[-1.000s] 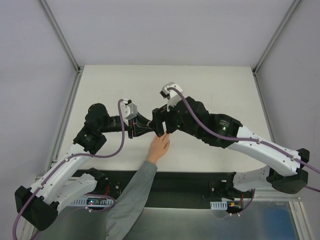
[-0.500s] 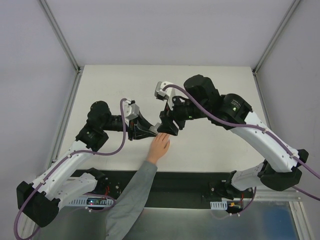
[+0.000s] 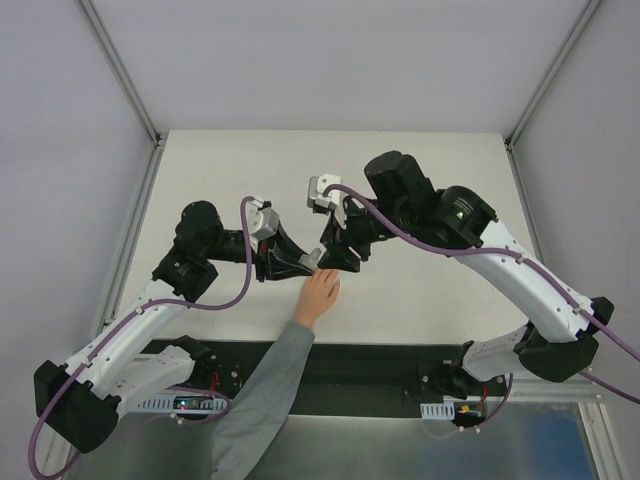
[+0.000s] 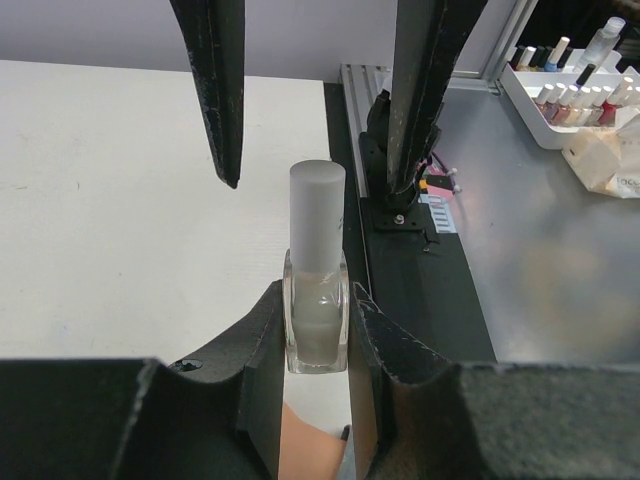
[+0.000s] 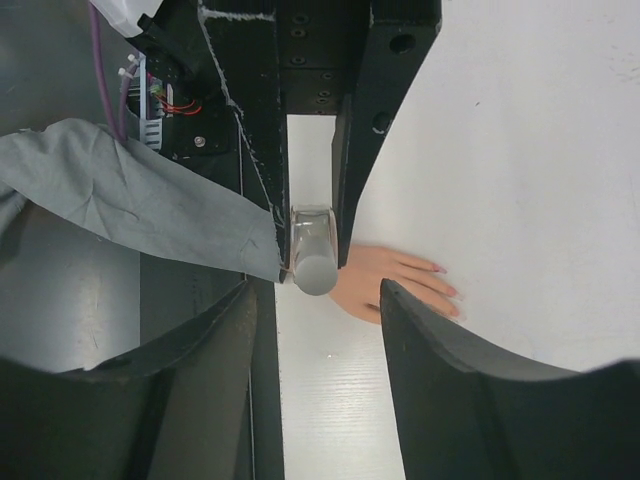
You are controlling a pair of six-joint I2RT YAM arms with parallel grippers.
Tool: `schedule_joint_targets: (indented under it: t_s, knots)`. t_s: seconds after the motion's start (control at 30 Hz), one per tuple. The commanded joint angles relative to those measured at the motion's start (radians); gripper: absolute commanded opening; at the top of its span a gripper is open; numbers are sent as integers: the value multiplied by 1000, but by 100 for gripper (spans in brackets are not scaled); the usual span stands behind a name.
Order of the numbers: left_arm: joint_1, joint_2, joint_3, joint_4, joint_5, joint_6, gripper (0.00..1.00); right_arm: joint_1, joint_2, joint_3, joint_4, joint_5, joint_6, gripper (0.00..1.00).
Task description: Paint the nails
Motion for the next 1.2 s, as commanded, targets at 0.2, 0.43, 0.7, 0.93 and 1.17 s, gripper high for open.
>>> schedule_joint_targets:
  t_s: [0.2, 0.43, 0.7, 0.93, 1.17]
  knots:
    - [-13, -5, 42, 67, 43, -8, 0, -5, 46, 41, 31, -66, -46, 48]
    - [-13, -2, 42, 67, 42, -8, 0, -4, 53, 41, 37, -79, -49, 42]
    - [-13, -8, 42, 56, -12, -4, 0, -4, 81, 57, 11, -93, -23, 19]
    - [-13, -62, 22, 24, -356, 29, 0, 47, 95, -70, 140, 84, 210, 0]
    - [-11, -108, -12, 43, -526, 58, 0, 255, 63, -257, 296, 1058, 1056, 1]
